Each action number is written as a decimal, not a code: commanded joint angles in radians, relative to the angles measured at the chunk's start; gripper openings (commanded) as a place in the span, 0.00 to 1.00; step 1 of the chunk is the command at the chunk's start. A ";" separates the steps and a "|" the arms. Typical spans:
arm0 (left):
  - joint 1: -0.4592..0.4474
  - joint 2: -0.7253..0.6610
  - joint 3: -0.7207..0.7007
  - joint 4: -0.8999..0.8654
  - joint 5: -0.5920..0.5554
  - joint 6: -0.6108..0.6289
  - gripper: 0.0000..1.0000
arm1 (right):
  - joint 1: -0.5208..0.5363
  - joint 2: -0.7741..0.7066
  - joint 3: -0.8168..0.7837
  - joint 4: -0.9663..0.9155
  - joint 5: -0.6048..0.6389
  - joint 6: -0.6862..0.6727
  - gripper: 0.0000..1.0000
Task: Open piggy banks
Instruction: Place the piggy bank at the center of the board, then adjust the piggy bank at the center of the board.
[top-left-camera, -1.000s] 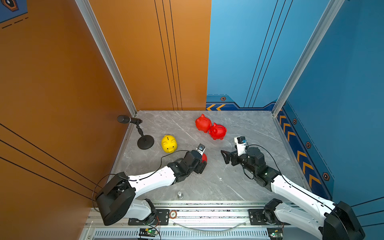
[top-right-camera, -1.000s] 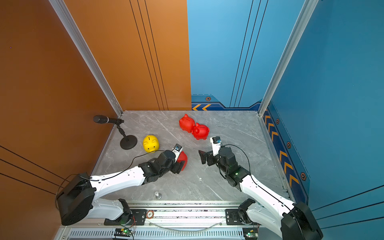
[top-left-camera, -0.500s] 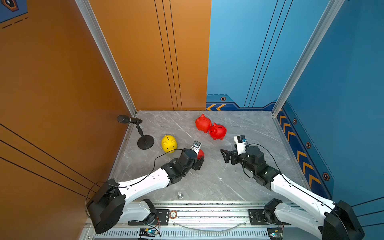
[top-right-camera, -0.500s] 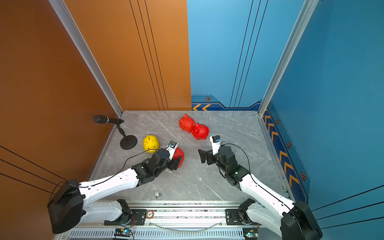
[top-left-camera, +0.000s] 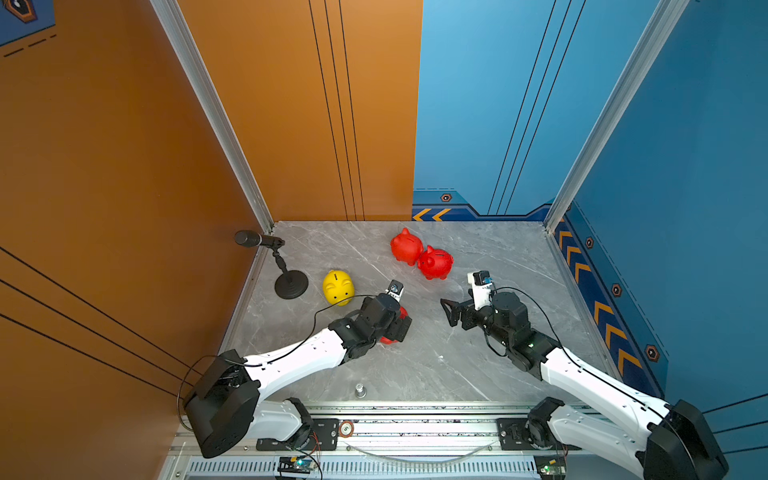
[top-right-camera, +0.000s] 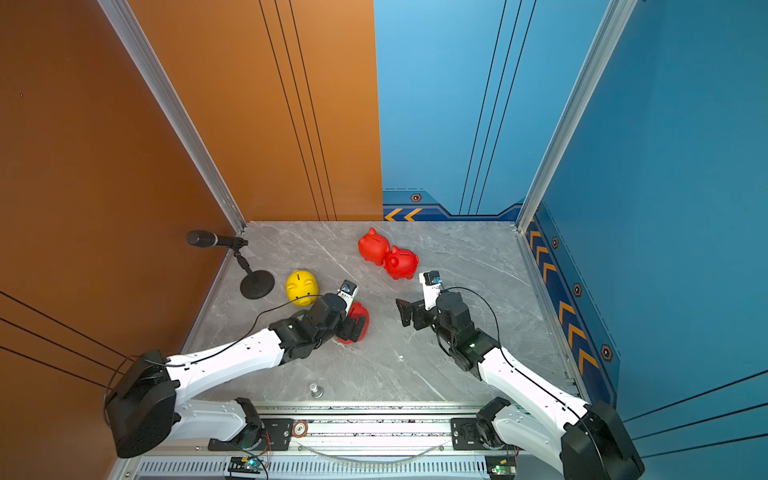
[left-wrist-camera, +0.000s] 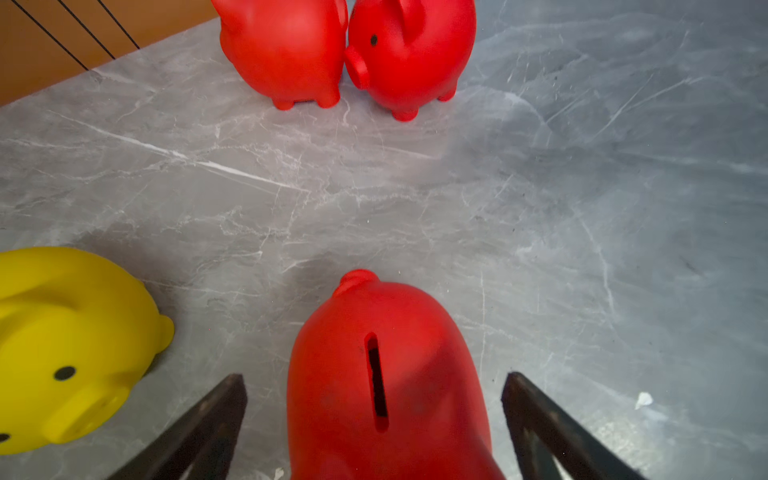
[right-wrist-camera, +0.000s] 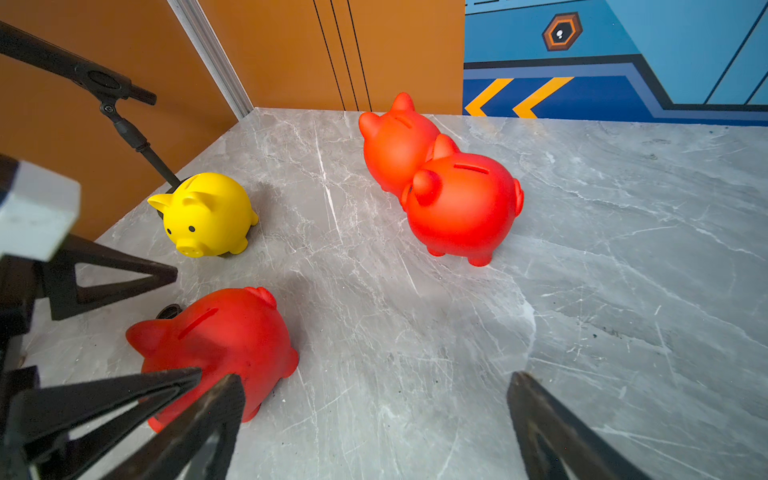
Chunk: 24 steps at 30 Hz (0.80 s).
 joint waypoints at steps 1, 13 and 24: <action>0.041 -0.011 0.109 -0.195 0.143 -0.022 0.98 | 0.002 -0.009 0.018 0.001 -0.013 0.014 1.00; 0.081 0.207 0.461 -0.695 0.365 -0.068 0.98 | -0.007 0.049 0.058 -0.015 -0.006 0.113 1.00; 0.076 0.306 0.522 -0.823 0.311 -0.073 0.98 | -0.032 0.164 0.148 -0.109 -0.151 0.133 1.00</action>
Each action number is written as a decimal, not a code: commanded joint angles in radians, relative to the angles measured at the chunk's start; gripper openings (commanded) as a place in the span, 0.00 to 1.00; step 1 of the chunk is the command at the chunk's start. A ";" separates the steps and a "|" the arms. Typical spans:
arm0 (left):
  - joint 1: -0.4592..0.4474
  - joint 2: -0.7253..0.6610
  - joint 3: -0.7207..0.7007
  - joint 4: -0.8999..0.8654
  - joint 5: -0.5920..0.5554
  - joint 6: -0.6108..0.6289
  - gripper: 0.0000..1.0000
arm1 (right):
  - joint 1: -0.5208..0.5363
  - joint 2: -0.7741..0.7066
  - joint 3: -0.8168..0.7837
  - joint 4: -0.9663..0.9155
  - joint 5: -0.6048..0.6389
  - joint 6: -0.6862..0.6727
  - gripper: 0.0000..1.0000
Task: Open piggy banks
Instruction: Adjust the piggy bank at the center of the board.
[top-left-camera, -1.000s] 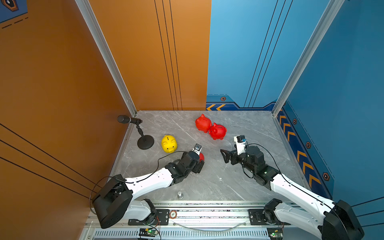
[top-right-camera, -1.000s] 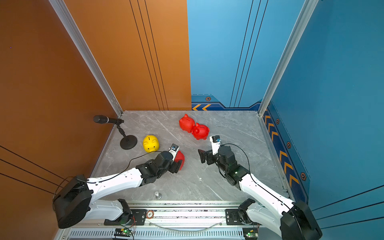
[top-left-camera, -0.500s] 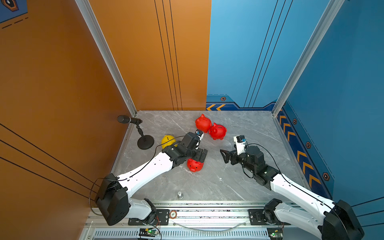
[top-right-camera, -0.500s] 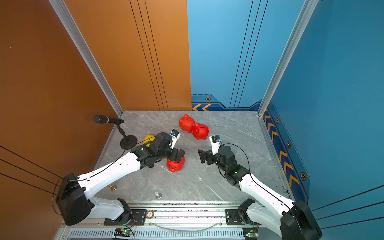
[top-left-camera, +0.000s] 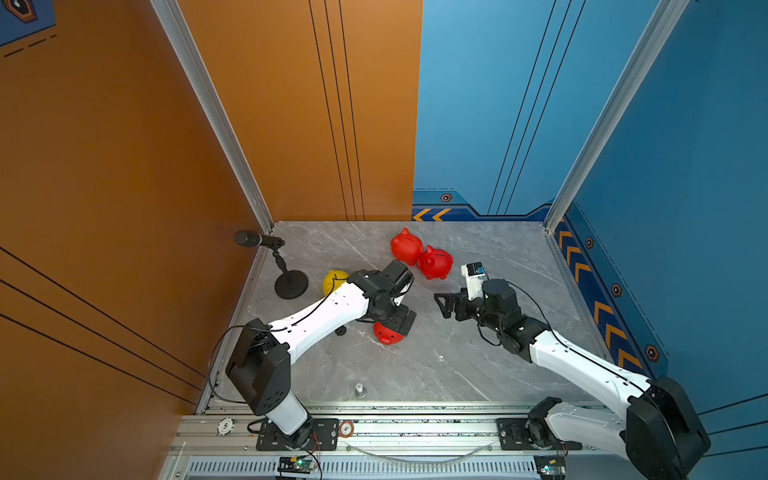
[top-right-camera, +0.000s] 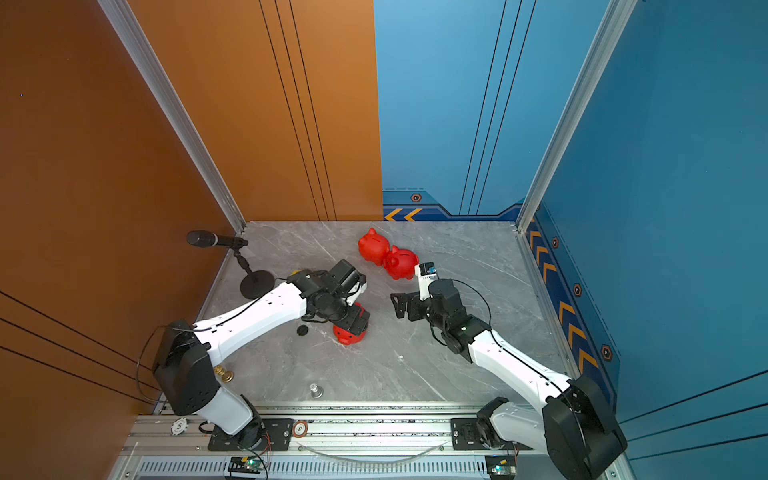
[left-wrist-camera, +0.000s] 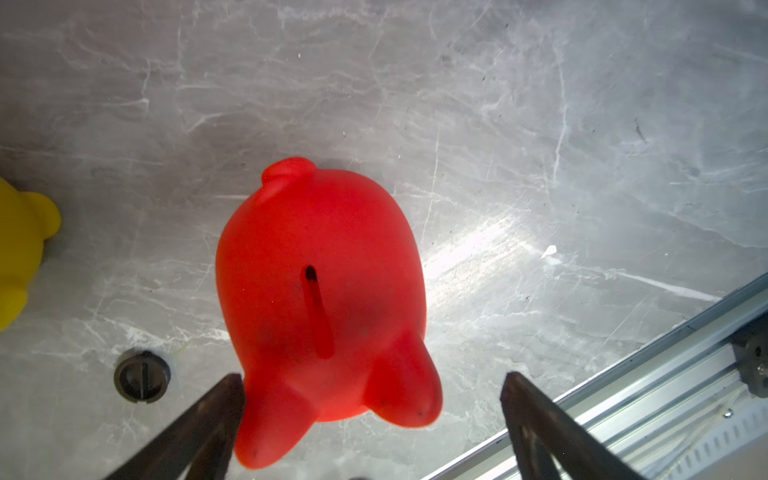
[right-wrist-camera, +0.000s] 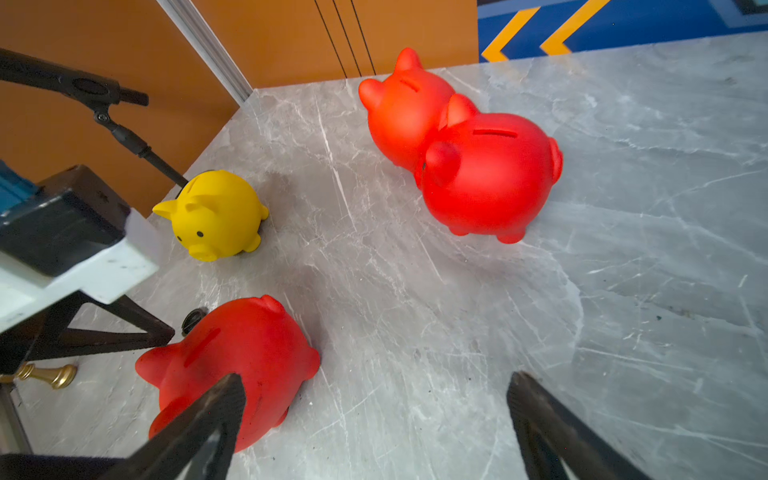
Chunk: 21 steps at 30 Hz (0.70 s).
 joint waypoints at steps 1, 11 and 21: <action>0.001 0.022 0.017 -0.068 -0.011 -0.010 0.98 | -0.001 0.007 0.024 -0.038 -0.045 0.015 1.00; 0.011 0.058 0.002 -0.068 -0.078 -0.037 0.98 | -0.003 -0.013 0.003 -0.025 -0.049 0.002 1.00; 0.043 0.019 0.011 -0.081 -0.107 -0.124 0.98 | -0.003 -0.022 -0.009 -0.012 -0.076 0.007 1.00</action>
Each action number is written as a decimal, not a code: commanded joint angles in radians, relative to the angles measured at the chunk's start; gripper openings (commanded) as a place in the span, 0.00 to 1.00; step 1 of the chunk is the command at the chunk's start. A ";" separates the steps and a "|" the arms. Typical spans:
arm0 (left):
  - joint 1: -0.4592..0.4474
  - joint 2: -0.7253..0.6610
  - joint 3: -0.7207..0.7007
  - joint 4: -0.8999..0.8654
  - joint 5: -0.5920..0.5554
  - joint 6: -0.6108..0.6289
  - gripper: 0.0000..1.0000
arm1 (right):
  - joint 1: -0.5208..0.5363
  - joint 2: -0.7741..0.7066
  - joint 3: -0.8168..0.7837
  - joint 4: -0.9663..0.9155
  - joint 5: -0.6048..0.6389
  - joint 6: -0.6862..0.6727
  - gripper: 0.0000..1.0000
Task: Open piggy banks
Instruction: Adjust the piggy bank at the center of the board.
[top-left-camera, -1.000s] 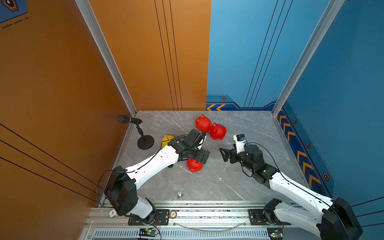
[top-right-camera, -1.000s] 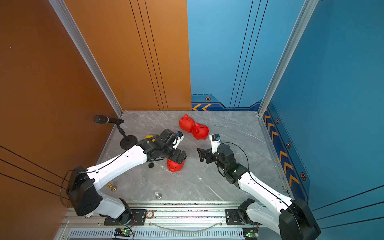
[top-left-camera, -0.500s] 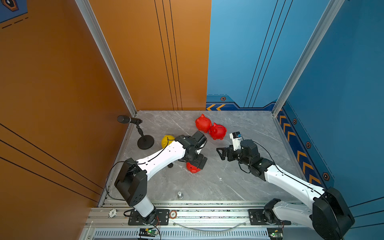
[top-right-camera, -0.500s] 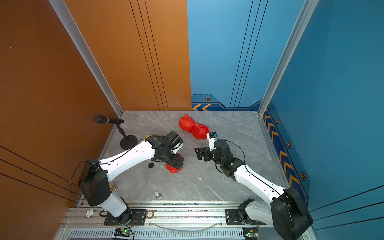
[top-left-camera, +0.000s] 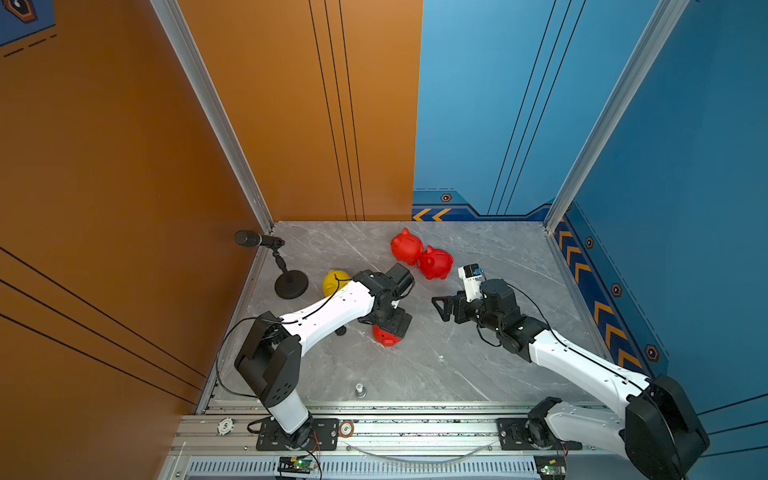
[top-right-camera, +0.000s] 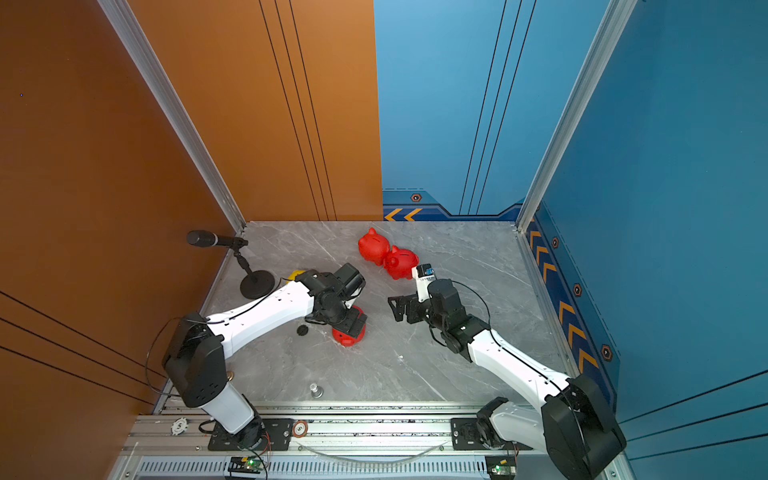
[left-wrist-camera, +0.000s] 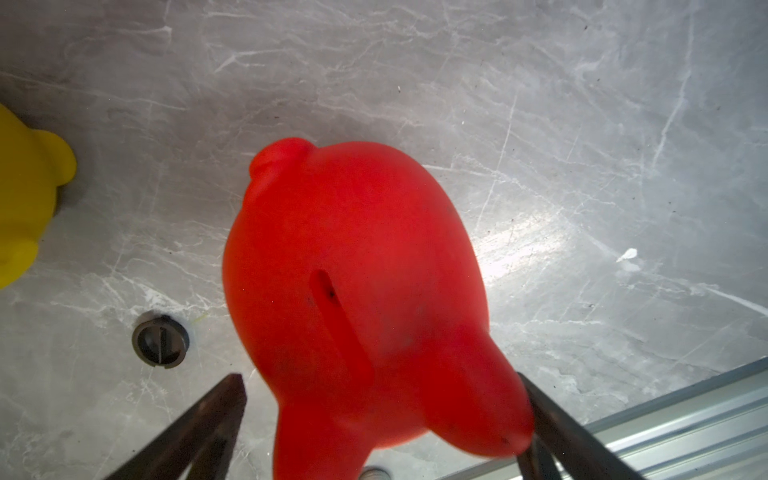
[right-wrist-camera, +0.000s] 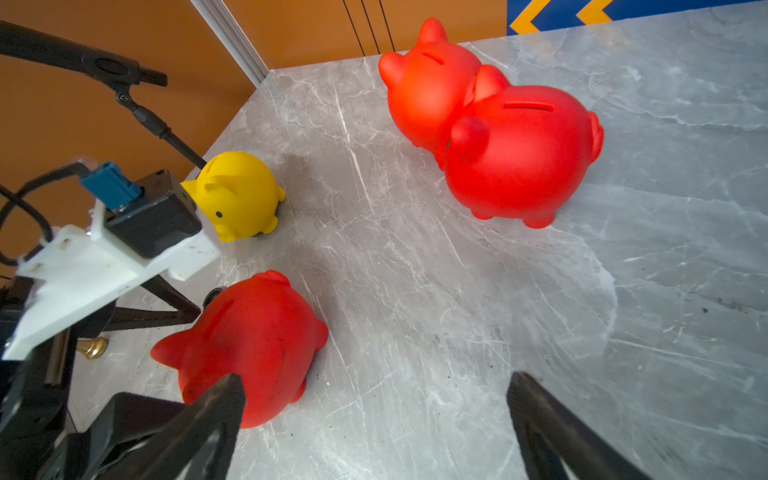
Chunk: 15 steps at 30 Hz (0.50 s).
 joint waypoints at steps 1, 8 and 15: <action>0.020 -0.034 0.018 -0.052 -0.070 -0.077 0.98 | -0.003 -0.020 -0.008 0.008 -0.026 0.002 1.00; -0.030 -0.010 0.052 -0.069 -0.129 -0.174 0.98 | -0.002 0.004 0.003 0.022 -0.058 -0.004 1.00; -0.041 0.004 0.059 -0.069 -0.248 -0.290 0.98 | -0.002 0.023 0.021 0.017 -0.089 -0.025 1.00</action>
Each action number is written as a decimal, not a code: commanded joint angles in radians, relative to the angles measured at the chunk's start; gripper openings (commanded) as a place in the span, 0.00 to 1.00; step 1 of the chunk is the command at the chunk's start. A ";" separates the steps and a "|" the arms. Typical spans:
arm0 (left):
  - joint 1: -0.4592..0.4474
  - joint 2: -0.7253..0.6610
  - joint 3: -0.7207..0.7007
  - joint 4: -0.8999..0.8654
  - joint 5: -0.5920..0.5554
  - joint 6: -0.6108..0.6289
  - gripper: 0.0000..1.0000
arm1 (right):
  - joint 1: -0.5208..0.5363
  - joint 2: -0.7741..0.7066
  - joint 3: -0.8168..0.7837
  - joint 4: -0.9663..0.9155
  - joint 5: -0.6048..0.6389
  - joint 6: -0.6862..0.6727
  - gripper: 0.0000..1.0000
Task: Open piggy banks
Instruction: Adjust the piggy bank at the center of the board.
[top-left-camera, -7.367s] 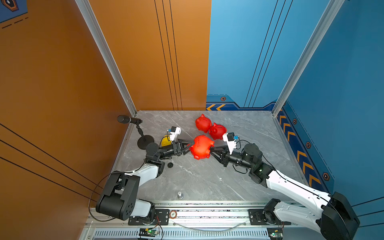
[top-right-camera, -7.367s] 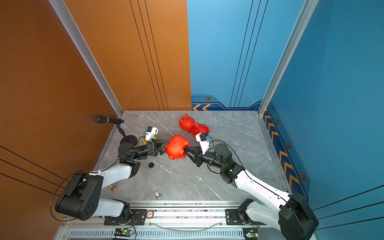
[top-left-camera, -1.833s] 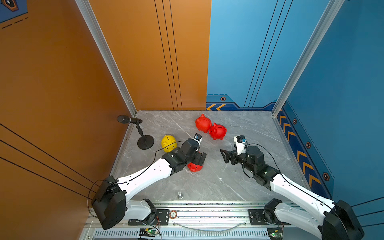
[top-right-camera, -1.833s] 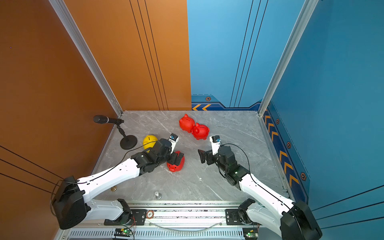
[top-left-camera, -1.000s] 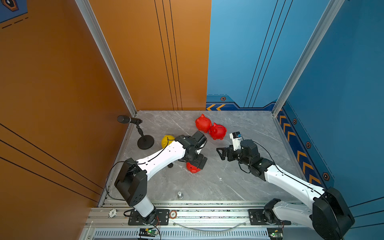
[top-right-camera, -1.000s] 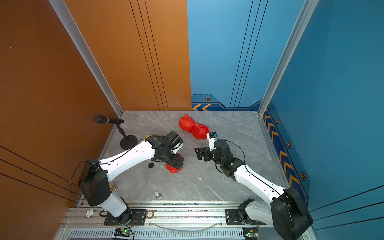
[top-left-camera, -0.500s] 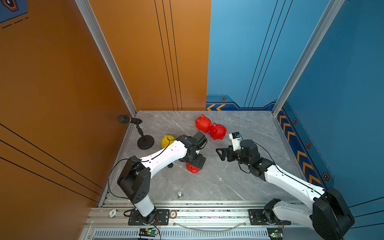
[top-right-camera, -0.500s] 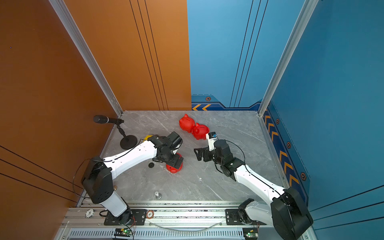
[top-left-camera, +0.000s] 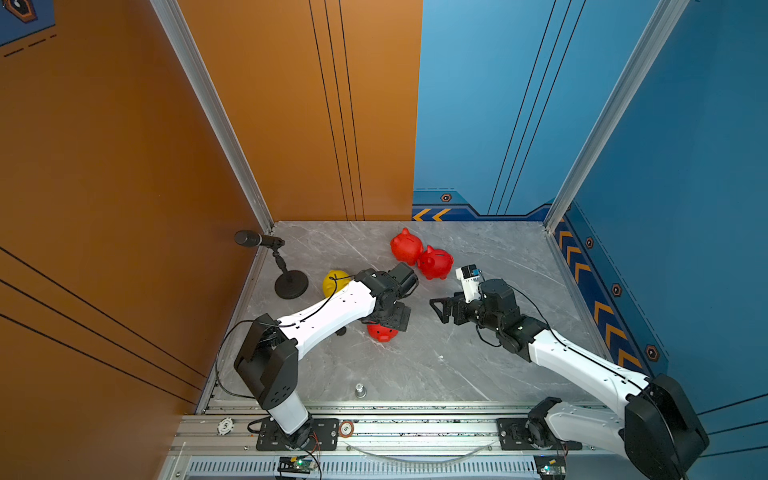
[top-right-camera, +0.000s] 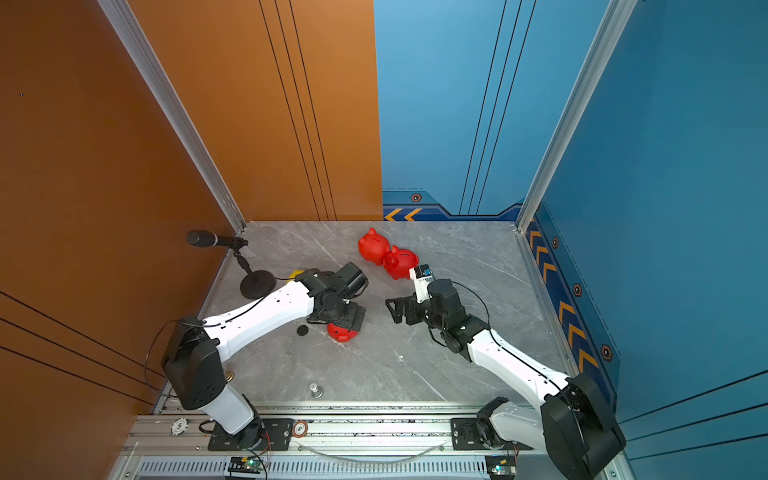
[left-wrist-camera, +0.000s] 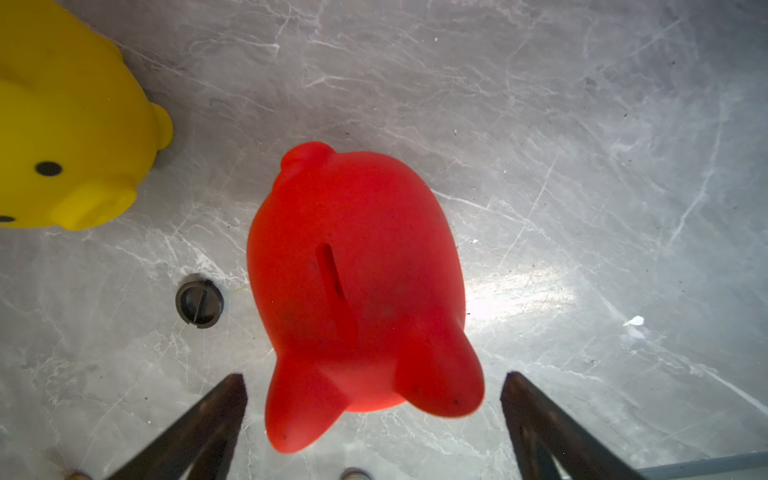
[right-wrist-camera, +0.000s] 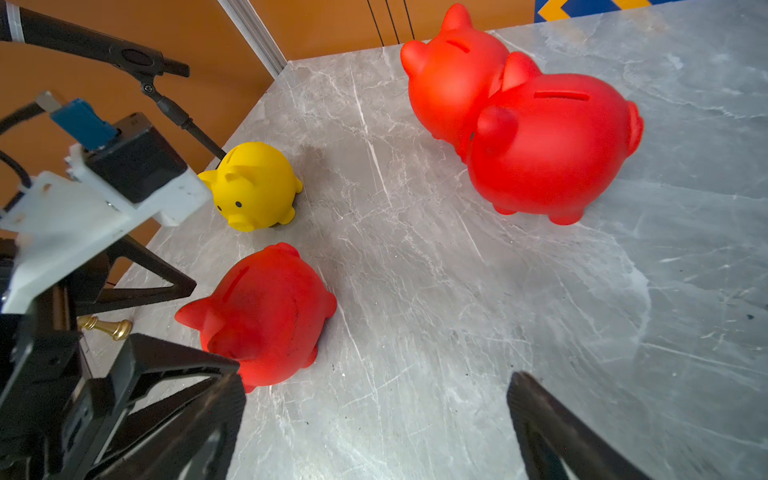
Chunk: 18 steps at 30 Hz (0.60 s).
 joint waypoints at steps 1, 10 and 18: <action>0.002 0.009 0.012 -0.030 -0.102 -0.095 0.98 | -0.002 0.015 0.023 0.014 -0.036 -0.025 1.00; 0.014 0.027 -0.023 0.007 -0.068 -0.147 0.98 | -0.008 0.012 0.021 0.008 -0.050 -0.044 1.00; 0.028 -0.003 -0.062 0.033 -0.091 -0.279 0.98 | -0.010 0.009 0.014 0.014 -0.059 -0.042 1.00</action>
